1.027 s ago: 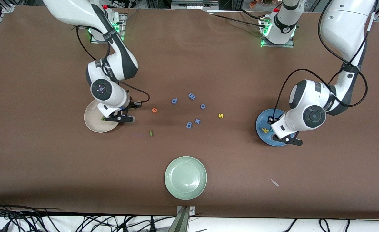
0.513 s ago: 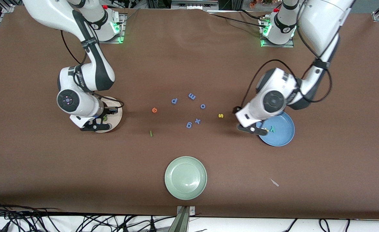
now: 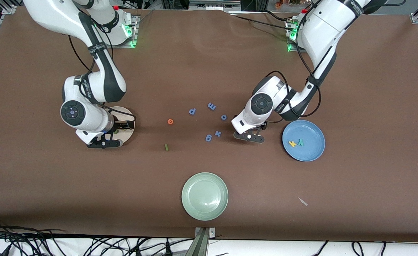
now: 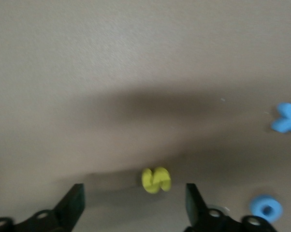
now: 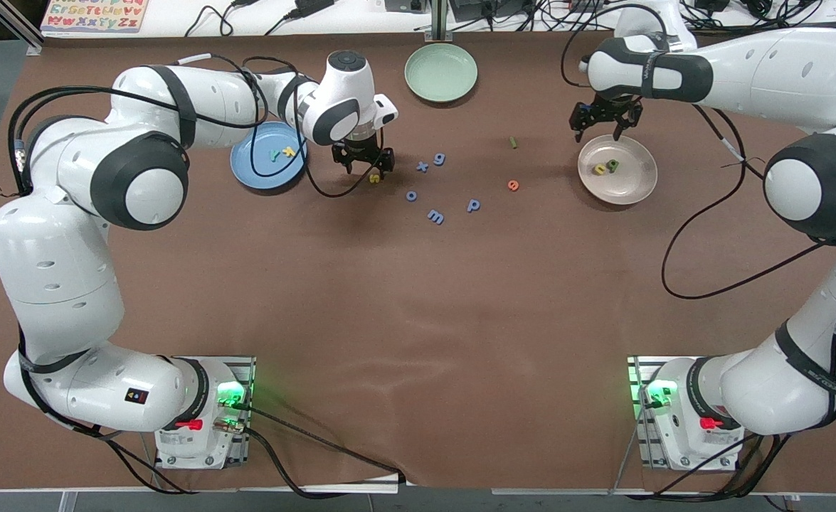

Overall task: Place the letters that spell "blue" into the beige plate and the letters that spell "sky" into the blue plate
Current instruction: 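Grasp the yellow s with the left gripper while the right gripper grasps the l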

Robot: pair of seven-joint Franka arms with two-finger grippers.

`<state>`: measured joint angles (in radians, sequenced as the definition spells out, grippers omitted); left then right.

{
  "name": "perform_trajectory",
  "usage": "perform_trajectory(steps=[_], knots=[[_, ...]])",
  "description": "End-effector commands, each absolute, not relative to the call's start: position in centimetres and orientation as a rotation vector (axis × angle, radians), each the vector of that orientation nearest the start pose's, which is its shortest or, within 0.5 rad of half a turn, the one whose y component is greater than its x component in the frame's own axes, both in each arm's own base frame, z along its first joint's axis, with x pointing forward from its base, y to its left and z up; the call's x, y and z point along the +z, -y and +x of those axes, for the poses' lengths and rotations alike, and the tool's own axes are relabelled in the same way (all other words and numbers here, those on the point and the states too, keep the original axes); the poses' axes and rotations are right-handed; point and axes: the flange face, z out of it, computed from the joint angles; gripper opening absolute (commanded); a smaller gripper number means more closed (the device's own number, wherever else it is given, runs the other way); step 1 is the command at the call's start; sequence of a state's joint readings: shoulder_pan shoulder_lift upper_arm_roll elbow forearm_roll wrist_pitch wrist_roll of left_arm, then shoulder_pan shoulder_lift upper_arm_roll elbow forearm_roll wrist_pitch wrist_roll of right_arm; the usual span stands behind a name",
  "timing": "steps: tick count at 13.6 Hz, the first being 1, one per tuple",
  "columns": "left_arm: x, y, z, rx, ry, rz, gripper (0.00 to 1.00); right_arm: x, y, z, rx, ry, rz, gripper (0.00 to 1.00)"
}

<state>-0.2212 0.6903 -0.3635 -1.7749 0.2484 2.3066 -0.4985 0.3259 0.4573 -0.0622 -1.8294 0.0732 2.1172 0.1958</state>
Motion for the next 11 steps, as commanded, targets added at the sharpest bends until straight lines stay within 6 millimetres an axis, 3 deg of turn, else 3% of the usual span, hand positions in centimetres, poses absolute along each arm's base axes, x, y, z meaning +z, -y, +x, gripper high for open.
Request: perform_trajectory(steps=[1,4,7,9,11], knots=[[17.5,34.3,55.3,0.132,-0.33,-3.114,0.82,26.6,-21.3,61.1,0.262,-0.024,-3.115,1.0],[16.9,35.3,54.6,0.144,-0.314,-3.114,0.82,25.6,-24.6,61.1,0.257,-0.113,-3.115,1.0],[16.6,36.0,54.0,0.134,-0.323,-3.117,0.74,23.9,-26.8,62.6,0.22,-0.055,-3.114,1.0],[16.5,35.9,53.9,0.138,-0.322,-3.115,0.44,22.8,-29.0,63.8,0.176,-0.013,-3.11,1.0],[16.9,35.3,54.4,0.136,-0.304,-3.114,0.13,21.8,-29.7,64.9,0.155,-0.002,-3.107,1.0]])
